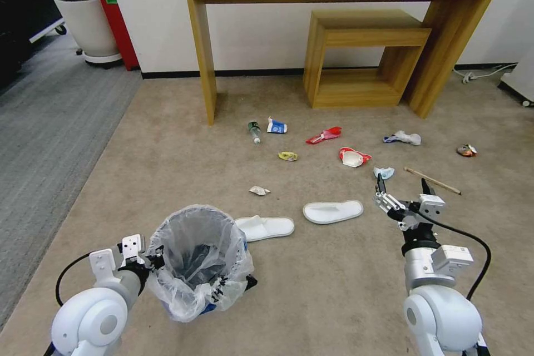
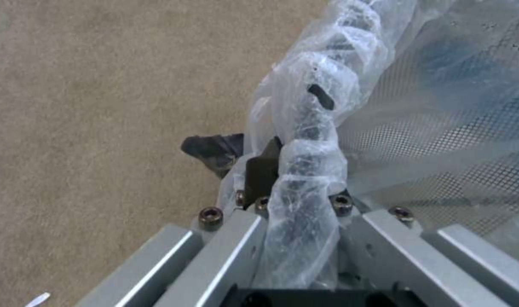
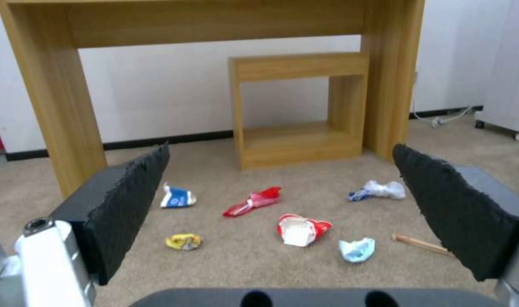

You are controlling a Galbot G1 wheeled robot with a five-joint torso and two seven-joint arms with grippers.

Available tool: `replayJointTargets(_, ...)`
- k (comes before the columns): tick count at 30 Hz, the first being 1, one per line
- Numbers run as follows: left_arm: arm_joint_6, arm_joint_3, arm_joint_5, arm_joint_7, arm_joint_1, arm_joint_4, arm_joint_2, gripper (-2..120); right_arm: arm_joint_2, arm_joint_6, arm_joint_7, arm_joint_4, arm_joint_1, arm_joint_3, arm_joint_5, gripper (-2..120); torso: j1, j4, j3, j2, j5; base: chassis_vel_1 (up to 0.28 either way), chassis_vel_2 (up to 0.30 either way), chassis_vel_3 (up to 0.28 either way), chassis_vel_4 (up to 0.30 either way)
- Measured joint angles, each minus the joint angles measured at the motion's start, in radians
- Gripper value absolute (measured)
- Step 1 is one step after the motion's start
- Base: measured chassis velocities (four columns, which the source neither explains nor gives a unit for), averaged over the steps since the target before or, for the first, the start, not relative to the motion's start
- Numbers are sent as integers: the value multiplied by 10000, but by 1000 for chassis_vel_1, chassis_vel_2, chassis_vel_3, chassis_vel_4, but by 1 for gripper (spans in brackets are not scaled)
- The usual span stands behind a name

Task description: Pick up the trash bin and place the garbage on the floor into it.

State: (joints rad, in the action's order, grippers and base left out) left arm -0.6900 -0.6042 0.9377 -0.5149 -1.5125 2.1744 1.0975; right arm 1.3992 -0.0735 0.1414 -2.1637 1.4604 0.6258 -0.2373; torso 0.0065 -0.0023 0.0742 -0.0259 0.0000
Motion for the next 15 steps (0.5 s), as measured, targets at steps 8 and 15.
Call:
replayJointTargets(8,0,59,-2,0,46,-58,53,0,0,9,-3,111,-44,-10,-18,100,0,1,0,0,0,0,0,0,0)
replayJointTargets(15,0,63,-27,0,23,-61,77,0,3,61,-55,189,-100,-34,24,100,1,0,0,0,1,15,14,-20,-21)
